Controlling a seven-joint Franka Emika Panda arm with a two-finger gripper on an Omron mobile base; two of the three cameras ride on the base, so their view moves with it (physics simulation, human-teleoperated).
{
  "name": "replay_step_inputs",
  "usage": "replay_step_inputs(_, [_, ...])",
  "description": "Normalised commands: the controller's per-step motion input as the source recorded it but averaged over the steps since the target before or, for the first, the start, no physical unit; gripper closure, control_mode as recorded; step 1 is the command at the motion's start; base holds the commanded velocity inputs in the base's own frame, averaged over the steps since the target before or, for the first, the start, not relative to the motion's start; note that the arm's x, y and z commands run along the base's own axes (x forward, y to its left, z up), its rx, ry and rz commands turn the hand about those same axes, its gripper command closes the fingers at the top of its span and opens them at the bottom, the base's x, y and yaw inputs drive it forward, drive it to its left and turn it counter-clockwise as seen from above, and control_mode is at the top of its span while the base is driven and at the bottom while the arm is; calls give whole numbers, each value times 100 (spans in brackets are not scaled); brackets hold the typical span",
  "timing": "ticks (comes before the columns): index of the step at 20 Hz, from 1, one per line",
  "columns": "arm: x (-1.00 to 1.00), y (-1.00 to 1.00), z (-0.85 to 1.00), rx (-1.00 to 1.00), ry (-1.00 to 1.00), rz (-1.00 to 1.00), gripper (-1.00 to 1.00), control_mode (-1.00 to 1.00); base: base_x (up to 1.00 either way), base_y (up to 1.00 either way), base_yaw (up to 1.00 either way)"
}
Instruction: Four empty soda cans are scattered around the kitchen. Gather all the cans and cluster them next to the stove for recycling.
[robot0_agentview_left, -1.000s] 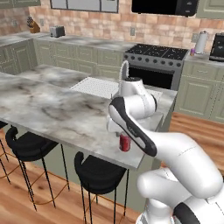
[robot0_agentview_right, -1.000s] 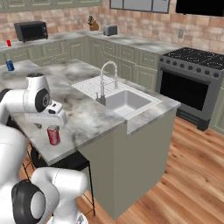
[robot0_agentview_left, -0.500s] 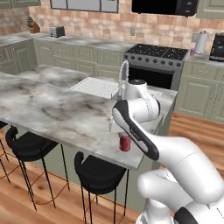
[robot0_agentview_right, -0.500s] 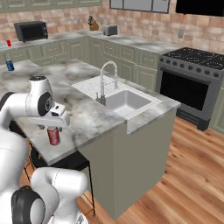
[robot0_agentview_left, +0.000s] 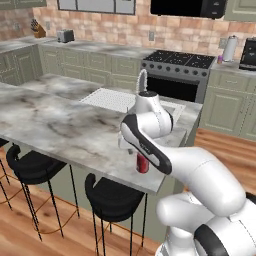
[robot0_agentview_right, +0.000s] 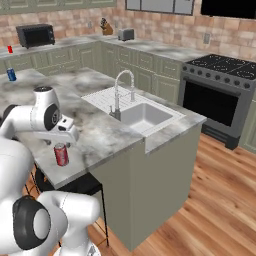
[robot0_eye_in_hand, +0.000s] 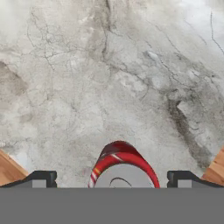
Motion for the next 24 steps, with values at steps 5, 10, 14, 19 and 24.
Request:
replay_step_inputs(5, [-3,-8,-10,0,1,-4,-100,-100,0,0,0])
replay_step_inputs(10, [-10,-4,-14,0,0,-4,-100,-100,0,0,0])
replay_step_inputs(14, [-16,0,-25,0,0,-4,-100,-100,0,0,0])
replay_step_inputs(19, [-11,-3,-28,0,0,-3,-100,-100,0,0,0])
replay_step_inputs(24, [-4,-2,-27,0,1,0,-100,-100,0,0,0])
